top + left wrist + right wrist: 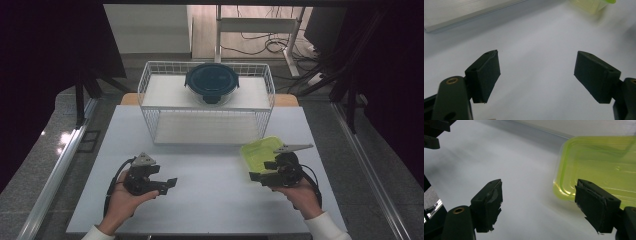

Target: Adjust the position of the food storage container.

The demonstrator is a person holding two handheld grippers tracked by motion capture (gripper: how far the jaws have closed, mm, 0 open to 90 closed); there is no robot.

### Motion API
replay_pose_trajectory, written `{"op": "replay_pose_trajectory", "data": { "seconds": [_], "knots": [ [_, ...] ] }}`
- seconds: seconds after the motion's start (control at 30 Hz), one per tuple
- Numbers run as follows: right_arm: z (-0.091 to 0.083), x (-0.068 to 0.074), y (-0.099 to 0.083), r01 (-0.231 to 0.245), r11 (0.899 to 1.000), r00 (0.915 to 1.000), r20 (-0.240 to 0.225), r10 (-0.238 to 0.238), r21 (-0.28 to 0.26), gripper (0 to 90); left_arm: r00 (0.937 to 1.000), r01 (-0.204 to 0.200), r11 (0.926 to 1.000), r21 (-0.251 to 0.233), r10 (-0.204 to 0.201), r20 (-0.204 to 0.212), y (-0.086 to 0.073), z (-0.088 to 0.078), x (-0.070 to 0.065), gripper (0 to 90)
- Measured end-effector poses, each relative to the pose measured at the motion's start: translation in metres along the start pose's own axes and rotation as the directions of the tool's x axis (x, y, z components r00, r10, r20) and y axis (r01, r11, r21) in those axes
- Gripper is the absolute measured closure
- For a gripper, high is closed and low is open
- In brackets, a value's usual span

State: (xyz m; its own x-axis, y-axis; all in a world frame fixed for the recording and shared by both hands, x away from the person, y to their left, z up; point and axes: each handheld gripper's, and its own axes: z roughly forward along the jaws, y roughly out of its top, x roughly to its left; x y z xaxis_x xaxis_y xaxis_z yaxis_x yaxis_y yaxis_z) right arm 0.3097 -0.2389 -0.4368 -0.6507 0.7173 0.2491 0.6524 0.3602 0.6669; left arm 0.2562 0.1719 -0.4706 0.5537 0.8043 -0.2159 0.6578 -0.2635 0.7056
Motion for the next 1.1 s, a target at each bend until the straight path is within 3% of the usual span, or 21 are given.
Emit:
{"op": "replay_pose_trajectory", "data": {
  "seconds": [0.33,0.37,0.43,0.5,0.63,0.83,0.97,1.0,1.1],
  "knots": [
    [-0.010,-0.010,0.013,0.017,1.000,0.9984,0.054,-0.017,-0.001,29.3,0.9998,-0.011,0.9998,0.014,0.011,0.018,0.001,0.004,0.003,19.3],
    [-0.015,-0.017,0.017,0.022,1.000,0.9958,0.089,-0.022,-0.004,34.2,0.9996,-0.020,0.9997,0.014,0.020,0.019,0.001,0.004,0.001,19.3],
    [-0.017,-0.019,0.018,0.021,1.000,0.9949,0.099,-0.020,-0.007,37.2,0.9995,-0.025,0.9995,0.018,0.025,0.017,0.001,0.005,0.000,19.2],
    [-0.025,-0.031,0.022,0.000,1.000,0.9918,0.128,0.002,-0.010,48.6,0.9995,-0.029,0.9993,0.024,0.029,0.013,0.000,0.005,0.000,19.0],
    [-0.028,-0.042,0.024,-0.007,1.000,0.9889,0.149,0.006,0.010,58.9,0.9997,-0.014,0.9995,0.027,0.014,0.020,-0.002,0.006,0.000,18.9],
    [-0.026,-0.073,0.033,-0.058,0.997,0.9756,0.215,0.046,0.051,74.5,0.9999,-0.006,0.9995,0.030,0.005,0.016,-0.004,0.006,0.004,19.0],
    [-0.017,-0.094,0.043,-0.072,0.993,0.9562,0.290,0.041,0.098,83.8,0.9999,0.003,0.9996,0.027,-0.003,0.012,-0.003,0.006,0.007,19.0],
    [-0.012,-0.101,0.049,-0.055,0.991,0.9445,0.328,0.012,0.122,87.1,0.9999,0.003,0.9996,0.028,-0.003,0.013,-0.003,0.007,0.008,19.0],
    [-0.002,-0.112,0.057,-0.052,0.985,0.9372,0.349,-0.008,0.163,88.2,0.9999,-0.002,0.9993,0.038,0.002,0.011,-0.004,0.009,0.008,19.0]
  ]
}}
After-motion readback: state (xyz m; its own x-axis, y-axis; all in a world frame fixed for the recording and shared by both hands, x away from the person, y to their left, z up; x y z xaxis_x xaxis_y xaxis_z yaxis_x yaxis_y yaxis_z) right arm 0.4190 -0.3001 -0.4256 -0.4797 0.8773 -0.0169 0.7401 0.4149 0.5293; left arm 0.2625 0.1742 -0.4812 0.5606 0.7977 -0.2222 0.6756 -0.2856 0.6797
